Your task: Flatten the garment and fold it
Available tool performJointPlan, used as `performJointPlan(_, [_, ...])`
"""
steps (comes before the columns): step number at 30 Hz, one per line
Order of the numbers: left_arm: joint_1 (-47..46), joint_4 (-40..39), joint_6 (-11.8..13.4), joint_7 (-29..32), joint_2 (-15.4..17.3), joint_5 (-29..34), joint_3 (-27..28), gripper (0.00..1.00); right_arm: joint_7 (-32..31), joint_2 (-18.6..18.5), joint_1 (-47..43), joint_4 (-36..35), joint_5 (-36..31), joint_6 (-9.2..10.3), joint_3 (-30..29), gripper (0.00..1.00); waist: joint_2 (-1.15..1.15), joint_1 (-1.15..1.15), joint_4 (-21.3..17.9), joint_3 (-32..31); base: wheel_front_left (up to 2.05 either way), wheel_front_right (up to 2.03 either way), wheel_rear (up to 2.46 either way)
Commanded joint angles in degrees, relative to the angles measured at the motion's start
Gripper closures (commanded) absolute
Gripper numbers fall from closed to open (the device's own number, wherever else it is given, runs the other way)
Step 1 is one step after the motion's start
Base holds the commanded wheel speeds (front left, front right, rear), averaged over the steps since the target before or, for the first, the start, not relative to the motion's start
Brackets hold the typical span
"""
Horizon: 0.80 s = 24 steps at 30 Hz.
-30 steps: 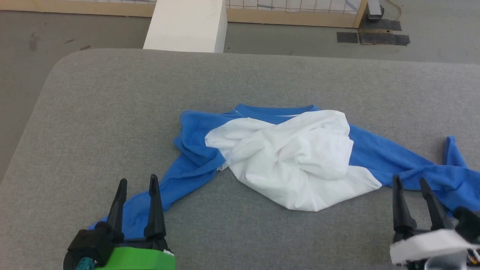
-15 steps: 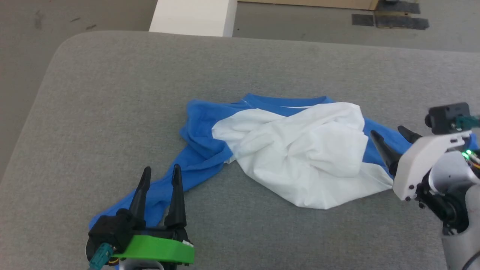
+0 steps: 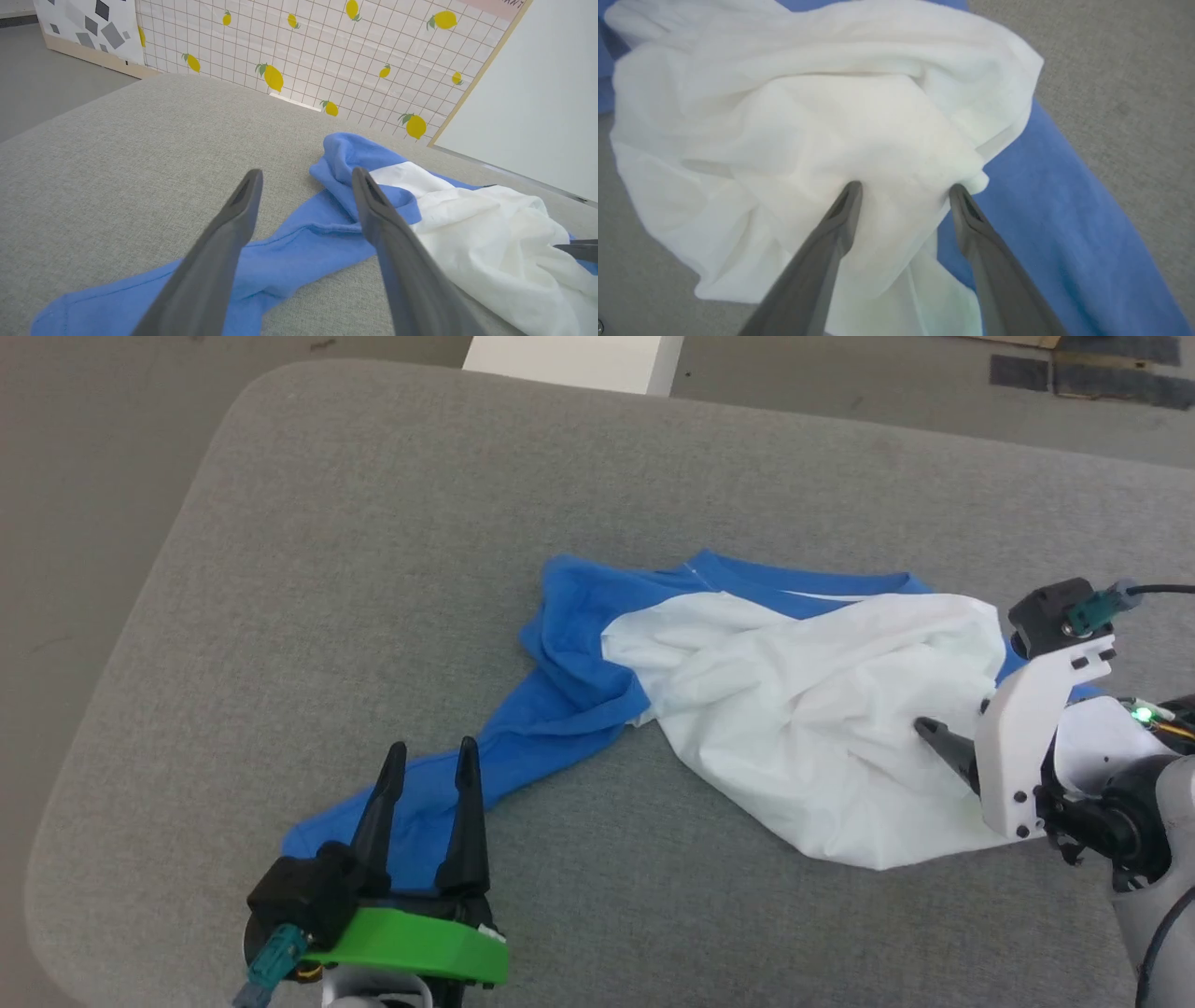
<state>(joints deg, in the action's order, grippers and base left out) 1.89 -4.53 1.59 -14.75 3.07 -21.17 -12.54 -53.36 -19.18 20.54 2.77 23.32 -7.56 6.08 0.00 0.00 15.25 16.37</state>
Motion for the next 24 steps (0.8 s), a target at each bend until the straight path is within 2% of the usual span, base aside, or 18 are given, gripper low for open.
performJointPlan(1, [-1.18, 0.23, 0.02, -0.25, -0.19, -0.93, -0.41, 0.0, 0.47, -0.31, 1.02, 0.87, -0.37, 0.08, 0.19, 0.64, 0.0, 0.0, 1.09, 0.96, 0.0, 0.0, 0.0])
performJointPlan(2, [-1.31, 0.32, 0.07, -0.25, -0.19, -1.08, -0.56, 0.0, 0.77, -0.4, 1.09, 1.24, -0.57, 0.08, 0.35, 0.64, 0.0, 0.0, 1.26, 1.08, 0.0, 0.0, 0.0])
performJointPlan(3, [-1.41, 0.39, 0.12, -0.25, -0.19, -1.21, -0.66, 0.0, 1.33, -0.41, 1.21, 1.57, -0.8, 0.08, 0.27, 1.0, 0.0, 0.0, 1.38, 1.16, 0.0, 0.0, 0.0])
performJointPlan(9, [-0.92, 1.05, 0.49, -0.25, -0.19, -1.61, -0.54, 0.0, 5.76, 0.56, 2.79, 2.74, -0.97, 0.08, -2.51, 1.0, 0.0, 0.0, 1.15, 0.14, 0.0, 0.0, 0.0])
performJointPlan(14, [0.02, 1.63, 0.21, -0.25, -0.19, -0.76, 0.3, 0.0, 8.34, 2.03, 5.31, -0.11, 1.31, 0.08, -4.54, 1.0, 0.0, 0.0, -0.2, -2.84, 0.0, 0.0, 0.0])
performJointPlan(19, [1.38, 1.94, -0.33, -0.25, -0.19, -0.04, 1.32, 0.0, 7.95, 3.71, 4.69, -7.36, 5.34, 0.08, -2.82, 1.0, 0.0, 0.0, -1.65, -5.77, 0.0, 0.0, 0.0])
performJointPlan(24, [2.78, 2.07, -0.96, -0.25, -0.19, 0.18, 2.44, 0.0, 2.24, 8.49, -3.17, -17.65, 12.12, 0.08, 1.0, 1.0, 0.0, 0.0, -1.95, -7.67, 0.0, 0.0, 0.0])
